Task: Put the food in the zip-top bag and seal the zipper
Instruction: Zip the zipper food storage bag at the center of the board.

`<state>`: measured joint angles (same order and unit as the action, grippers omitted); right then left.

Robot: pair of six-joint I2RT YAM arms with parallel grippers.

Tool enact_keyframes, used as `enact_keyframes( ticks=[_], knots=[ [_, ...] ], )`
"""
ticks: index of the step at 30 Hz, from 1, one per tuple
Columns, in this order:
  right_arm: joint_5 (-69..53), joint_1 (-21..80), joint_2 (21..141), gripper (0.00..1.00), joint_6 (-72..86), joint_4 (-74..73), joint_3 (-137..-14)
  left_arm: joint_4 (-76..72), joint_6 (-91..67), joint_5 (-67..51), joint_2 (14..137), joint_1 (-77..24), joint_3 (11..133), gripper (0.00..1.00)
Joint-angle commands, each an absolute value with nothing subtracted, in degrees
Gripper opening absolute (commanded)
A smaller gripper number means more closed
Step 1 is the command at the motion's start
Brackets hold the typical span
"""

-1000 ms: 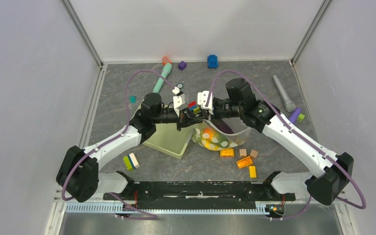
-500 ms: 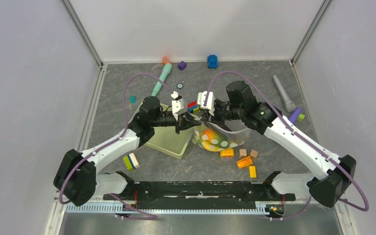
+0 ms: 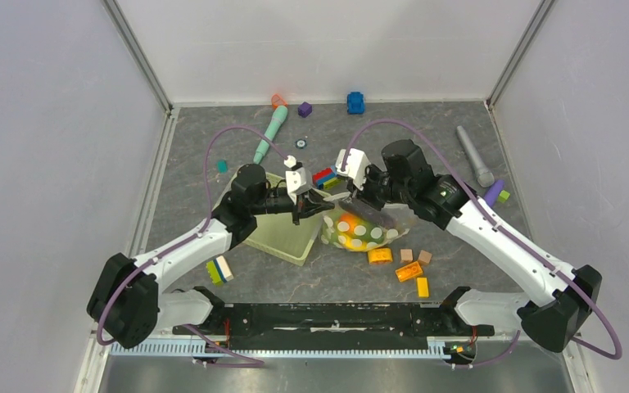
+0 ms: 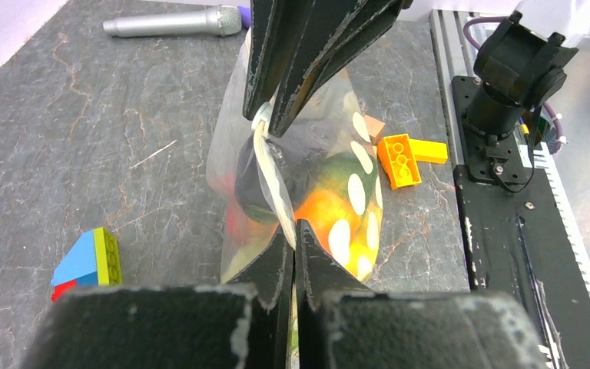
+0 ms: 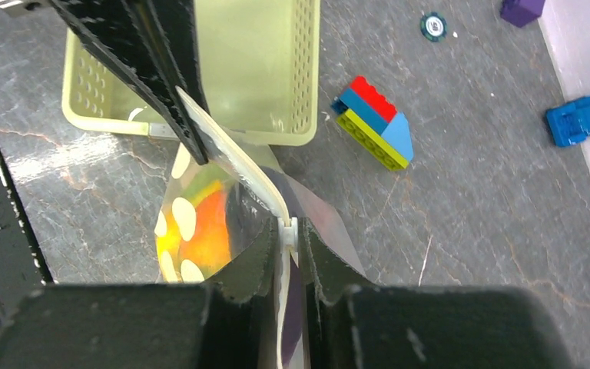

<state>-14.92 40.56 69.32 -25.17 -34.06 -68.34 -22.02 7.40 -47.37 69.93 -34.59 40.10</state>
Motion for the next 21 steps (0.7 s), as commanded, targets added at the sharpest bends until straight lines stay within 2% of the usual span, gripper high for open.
enact_keyframes(
  ticks=[1, 21],
  knots=[
    [-2.9, 39.6, 67.7, 0.0, -22.8, -35.4, -67.2, -25.0, 9.7, -48.7, 67.2, -34.7, 39.8, 0.02],
    [18.0, 39.6, 64.5, 0.0, -15.9, -39.8, -63.0, -24.6, 11.9, -43.1, 63.0, -34.7, 36.6, 0.02]
  ],
)
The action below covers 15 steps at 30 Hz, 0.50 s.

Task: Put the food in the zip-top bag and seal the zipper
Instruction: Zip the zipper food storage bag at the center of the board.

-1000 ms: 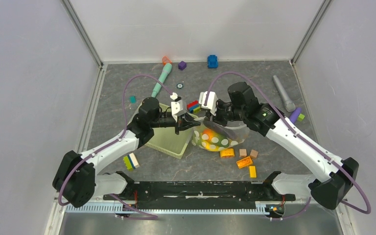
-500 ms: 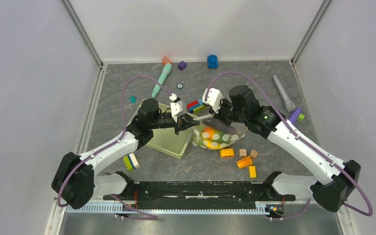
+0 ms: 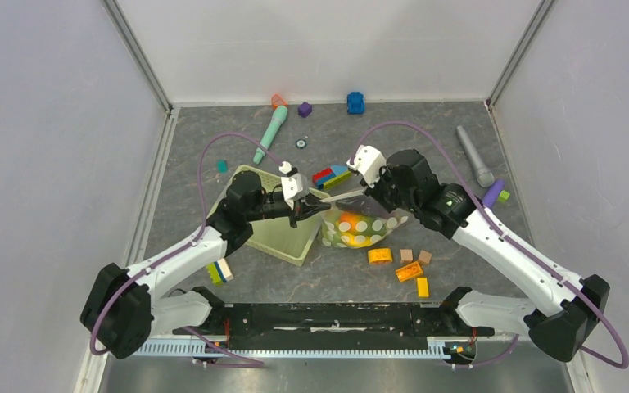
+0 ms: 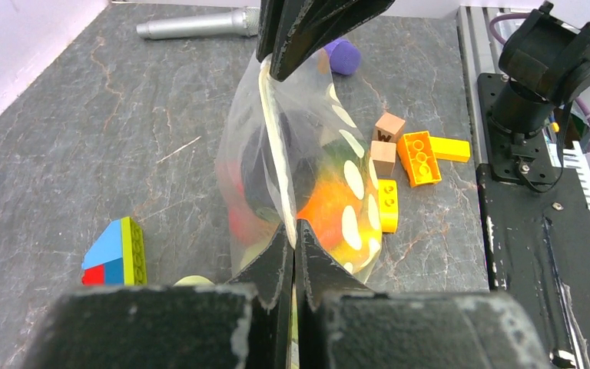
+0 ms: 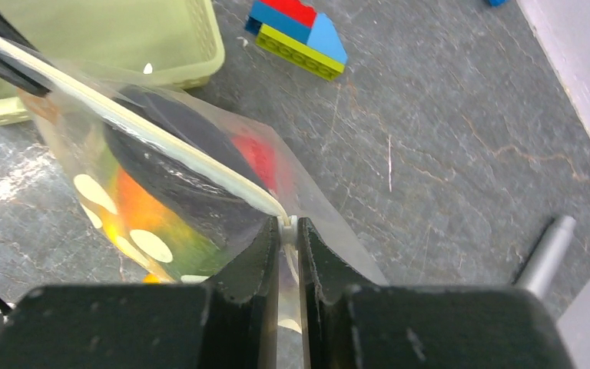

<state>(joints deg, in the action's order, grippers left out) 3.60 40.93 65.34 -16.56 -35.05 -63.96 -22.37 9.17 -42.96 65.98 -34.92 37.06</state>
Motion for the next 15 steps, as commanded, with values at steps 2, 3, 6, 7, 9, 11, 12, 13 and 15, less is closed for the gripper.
enact_keyframes(
  ticks=[2, 3, 6, 7, 9, 11, 12, 13, 15],
  knots=[
    [20.6, 39.6, 64.8, 0.0, -15.2, -40.8, -62.9, -24.5, 11.9, -42.5, 62.7, -34.7, 36.3, 0.02],
    [21.9, 39.6, 64.9, 0.0, -14.8, -41.2, -62.9, -24.6, 12.0, -42.3, 62.5, -34.7, 36.1, 0.02],
    [24.9, 39.6, 64.8, 0.0, -13.9, -41.7, -62.4, -24.6, 12.2, -41.9, 62.0, -34.7, 35.8, 0.02],
    [25.6, 39.6, 64.7, 0.0, -13.6, -41.7, -62.1, -24.5, 12.3, -41.8, 61.8, -34.7, 35.8, 0.02],
    [27.4, 39.5, 64.6, 0.0, -12.8, -41.5, -61.3, -24.5, 12.3, -41.7, 61.7, -34.7, 35.5, 0.02],
    [29.8, 39.6, 64.4, 0.0, -11.4, -41.5, -60.6, -24.5, 12.3, -41.4, 61.5, -34.7, 35.5, 0.02],
    [30.8, 39.6, 64.2, 0.0, -10.7, -41.5, -60.2, -24.5, 12.4, -41.2, 61.5, -34.7, 35.4, 0.02],
    [31.9, 39.5, 64.0, 0.0, -10.2, -41.6, -59.9, -24.5, 12.4, -41.1, 61.4, -34.7, 35.4, 0.02],
    [33.8, 39.5, 63.4, 0.0, -9.5, -41.5, -59.3, -24.3, 12.6, -40.9, 61.3, -34.7, 35.4, 0.02]
  ],
)
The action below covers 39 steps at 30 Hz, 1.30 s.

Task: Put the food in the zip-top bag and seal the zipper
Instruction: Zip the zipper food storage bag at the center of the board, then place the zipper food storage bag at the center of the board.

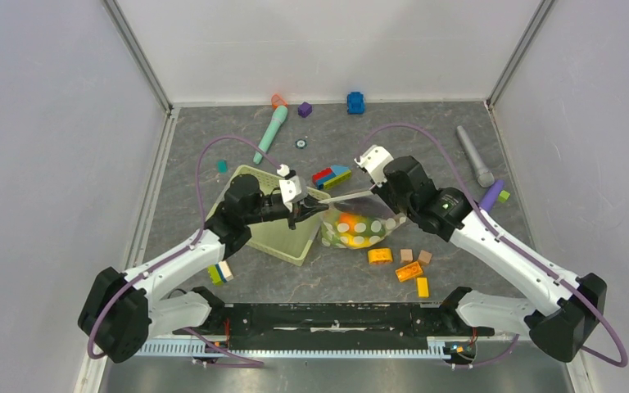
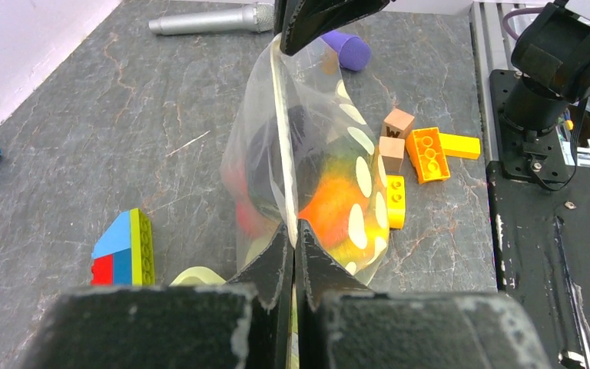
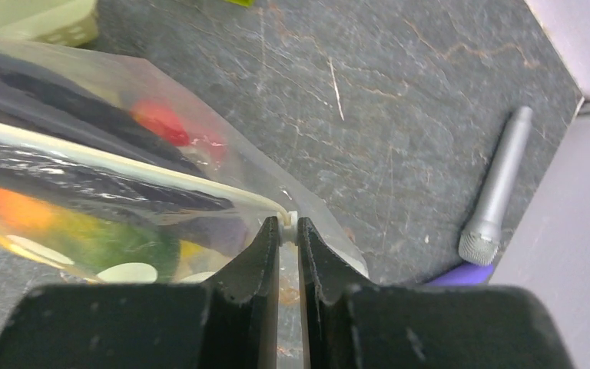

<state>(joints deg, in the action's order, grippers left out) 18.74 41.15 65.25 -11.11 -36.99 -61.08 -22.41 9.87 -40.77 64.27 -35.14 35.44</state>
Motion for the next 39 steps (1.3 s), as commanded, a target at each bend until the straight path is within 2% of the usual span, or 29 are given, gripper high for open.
enact_keyframes(
  ticks=[1, 27, 31, 34, 35, 37, 38, 39],
  knots=[
    [34.8, 39.4, 63.1, 0.0, -8.9, -41.5, -59.0, -24.3, 12.6, -40.9, 61.3, -34.7, 35.4, 0.02],
    [42.1, 35.9, 59.8, 0.0, -5.6, -42.5, -55.9, -23.5, 11.8, -38.2, 62.3, -34.8, 36.5, 0.02],
    [41.9, 35.7, 59.7, 0.0, -5.2, -40.1, -55.9, -24.7, 8.0, -34.4, 64.2, -34.7, 38.2, 0.03],
    [41.0, 35.4, 60.2, 0.0, -5.1, -37.0, -55.9, -26.7, 2.7, -29.5, 67.0, -34.7, 40.5, 0.15],
    [40.6, 35.3, 60.5, 0.0, -5.2, -35.7, -55.9, -26.8, 0.8, -27.8, 68.5, -34.7, 41.5, 0.22],
    [40.3, 34.9, 61.1, 0.0, -5.3, -33.5, -56.2, -25.1, -2.2, -25.5, 71.3, -34.7, 44.7, 0.27],
    [40.5, 34.6, 61.4, 0.0, -5.4, -32.7, -56.3, -23.6, -2.9, -25.0, 73.0, -34.7, 46.7, 0.39],
    [40.5, 34.3, 61.6, 0.0, -5.4, -31.5, -56.4, -22.3, -3.2, -24.7, 74.6, -34.7, 48.2, 0.55]
  ],
)
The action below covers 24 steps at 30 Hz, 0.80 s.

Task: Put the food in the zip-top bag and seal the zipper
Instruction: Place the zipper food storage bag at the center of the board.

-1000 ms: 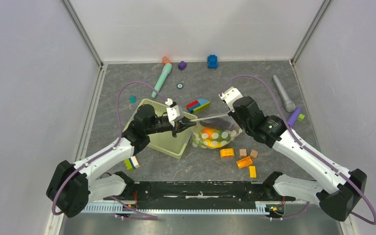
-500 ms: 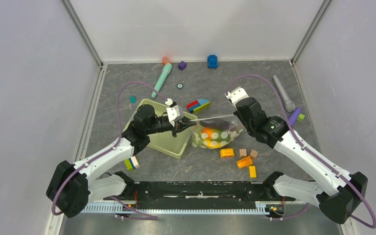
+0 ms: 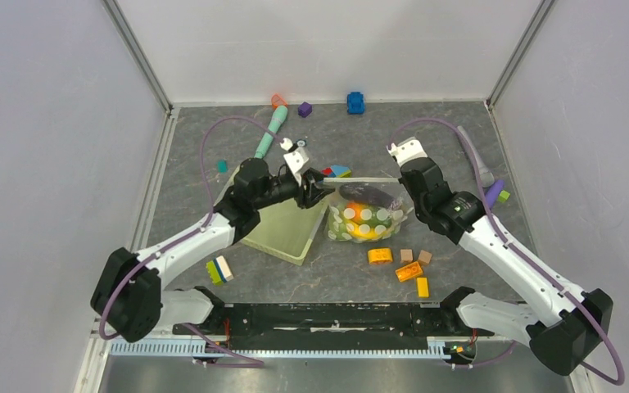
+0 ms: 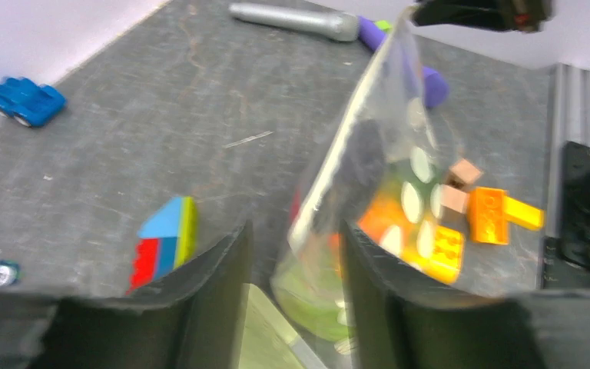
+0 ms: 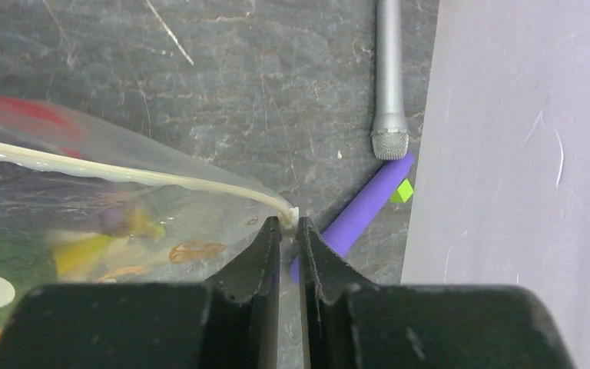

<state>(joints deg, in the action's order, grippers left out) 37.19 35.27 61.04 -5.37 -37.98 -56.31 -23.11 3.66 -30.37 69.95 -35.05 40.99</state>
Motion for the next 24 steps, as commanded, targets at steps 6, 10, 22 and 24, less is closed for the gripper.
enact_keyframes(
  ticks=[6, 10, 22, 24],
  knots=[
    [36.9, 29.5, 64.5, 0.0, -6.6, -25.1, -57.5, -19.0, -5.6, -22.1, 79.1, -34.7, 53.3, 1.0],
    [35.2, 24.7, 68.8, 0.0, -9.0, -22.4, -60.6, -19.8, -5.7, -20.8, 76.5, -34.7, 52.0, 1.0],
    [22.8, 7.5, 88.3, 0.0, -11.7, -17.4, -75.8, -10.8, -13.7, 5.5, 63.0, -34.7, 45.3, 1.0],
    [22.3, 5.0, 93.4, 0.0, -10.8, -17.7, -80.5, -7.9, -15.4, 8.4, 60.2, -34.7, 44.3, 1.0]
  ],
)
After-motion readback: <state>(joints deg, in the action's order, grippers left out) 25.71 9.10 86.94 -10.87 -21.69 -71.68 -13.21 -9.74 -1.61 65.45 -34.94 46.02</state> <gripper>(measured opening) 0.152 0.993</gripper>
